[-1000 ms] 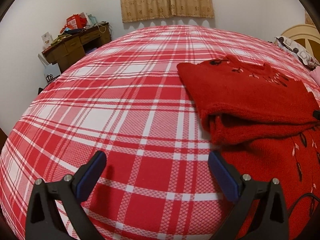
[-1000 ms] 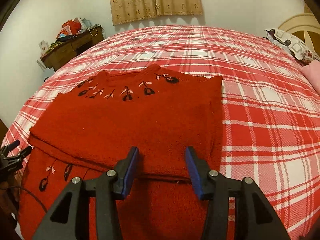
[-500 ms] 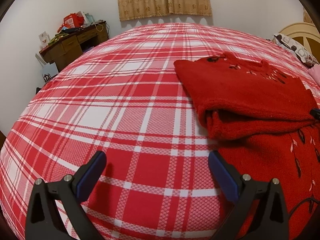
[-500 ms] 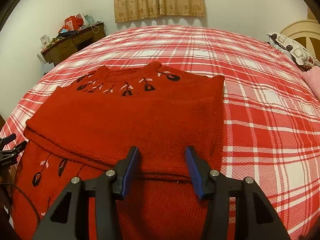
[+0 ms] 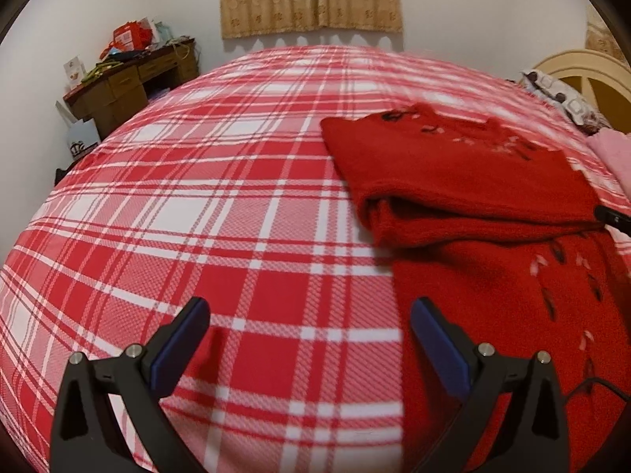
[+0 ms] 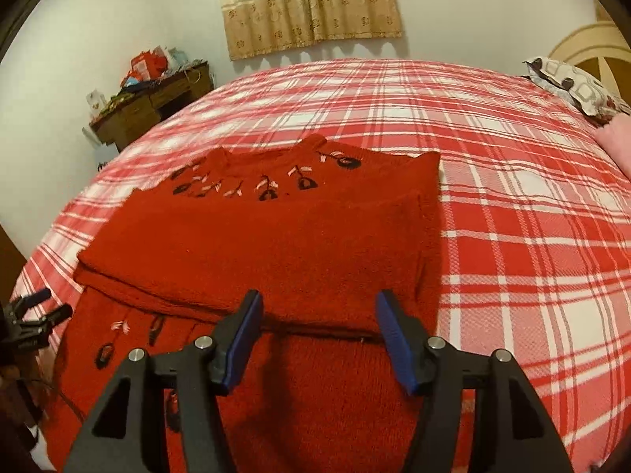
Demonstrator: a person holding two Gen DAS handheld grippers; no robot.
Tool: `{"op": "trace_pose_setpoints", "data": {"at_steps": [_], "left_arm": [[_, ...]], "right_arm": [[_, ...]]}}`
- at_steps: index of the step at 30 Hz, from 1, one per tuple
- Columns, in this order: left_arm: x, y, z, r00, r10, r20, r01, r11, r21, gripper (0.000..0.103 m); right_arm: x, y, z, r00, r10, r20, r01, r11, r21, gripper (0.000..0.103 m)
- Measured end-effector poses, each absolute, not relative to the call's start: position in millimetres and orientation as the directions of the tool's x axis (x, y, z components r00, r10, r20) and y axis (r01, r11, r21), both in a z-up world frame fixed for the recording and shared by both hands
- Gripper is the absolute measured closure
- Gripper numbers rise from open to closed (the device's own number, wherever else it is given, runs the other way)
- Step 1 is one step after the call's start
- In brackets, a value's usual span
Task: Fold small clothes
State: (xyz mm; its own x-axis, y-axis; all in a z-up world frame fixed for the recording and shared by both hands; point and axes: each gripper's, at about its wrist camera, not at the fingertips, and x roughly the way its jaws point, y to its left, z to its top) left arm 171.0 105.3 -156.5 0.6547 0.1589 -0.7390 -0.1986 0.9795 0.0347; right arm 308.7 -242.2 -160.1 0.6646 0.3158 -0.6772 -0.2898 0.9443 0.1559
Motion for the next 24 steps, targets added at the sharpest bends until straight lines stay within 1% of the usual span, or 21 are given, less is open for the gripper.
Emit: {"op": "trace_pose_setpoints", "data": {"at_steps": [2,6,10,24], "left_arm": [[167.2,100.9,-153.9,0.662,0.148,-0.735,-0.183,0.983,0.033,0.000],[162.9,92.5,-151.9,0.666,0.113,-0.737,-0.153,0.988,0.013,0.000],[154.4,82.3,-148.1,0.678,0.088,-0.730,-0.118,0.993,0.010,0.000],[127.3,67.3,-133.8,0.699,0.030,-0.715,-0.070,0.997,-0.026,0.000]], "right_arm": [[306.2,-243.8,-159.6,0.664,0.317,-0.678,-0.287,0.944,0.160,0.039],[305.3,-246.5,-164.0,0.652,0.299,-0.697,-0.268,0.951,0.156,0.039],[296.0,-251.6,-161.2,0.658,0.302,-0.690,-0.252,0.951,0.176,0.039],[245.5,-244.1,-152.4,0.649,0.333,-0.684,-0.290,0.940,0.182,0.039]]}}
